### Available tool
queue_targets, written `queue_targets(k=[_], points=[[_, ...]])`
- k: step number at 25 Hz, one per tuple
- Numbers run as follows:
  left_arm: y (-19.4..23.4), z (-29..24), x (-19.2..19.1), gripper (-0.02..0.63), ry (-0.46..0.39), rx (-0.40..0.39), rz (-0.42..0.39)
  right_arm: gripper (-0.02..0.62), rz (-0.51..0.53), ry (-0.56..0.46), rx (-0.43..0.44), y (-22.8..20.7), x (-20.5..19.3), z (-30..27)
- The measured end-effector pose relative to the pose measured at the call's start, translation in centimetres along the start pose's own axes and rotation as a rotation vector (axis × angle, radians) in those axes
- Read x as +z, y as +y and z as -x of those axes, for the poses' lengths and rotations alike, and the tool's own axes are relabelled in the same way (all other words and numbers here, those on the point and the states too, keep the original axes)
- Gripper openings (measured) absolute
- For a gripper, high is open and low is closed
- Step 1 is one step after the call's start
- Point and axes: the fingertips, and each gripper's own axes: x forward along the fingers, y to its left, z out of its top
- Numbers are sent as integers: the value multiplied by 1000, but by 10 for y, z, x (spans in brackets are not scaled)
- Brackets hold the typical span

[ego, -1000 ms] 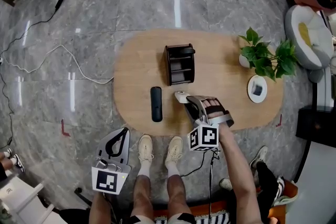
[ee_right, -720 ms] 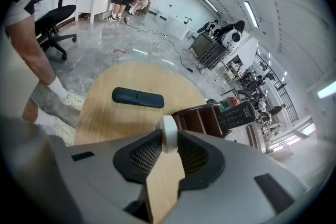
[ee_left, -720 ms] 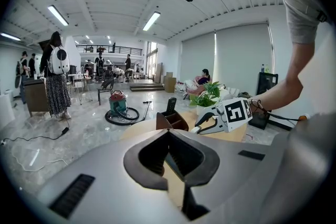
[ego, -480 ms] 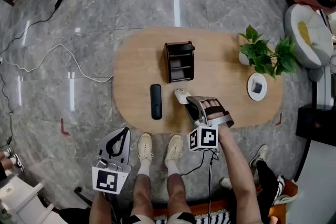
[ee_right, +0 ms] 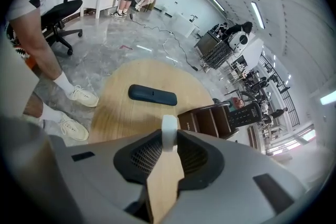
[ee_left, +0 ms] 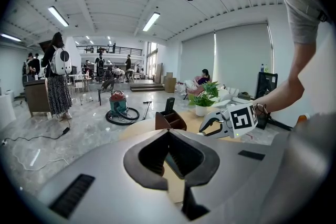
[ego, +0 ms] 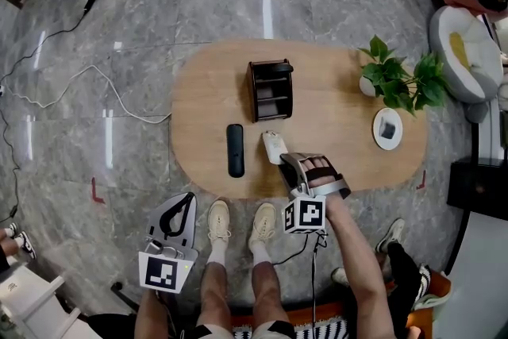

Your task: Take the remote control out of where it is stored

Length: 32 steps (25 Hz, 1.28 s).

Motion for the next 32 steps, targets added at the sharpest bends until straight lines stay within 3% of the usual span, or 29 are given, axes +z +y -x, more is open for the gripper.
queue_targets(k=[20,32], points=[[-1,-4,-9,5,15,-3,7,97,40,6,35,32,3,-11],[-2,-7,-25,5,41,-8,11,104,72,9,-8,51,3,-19]])
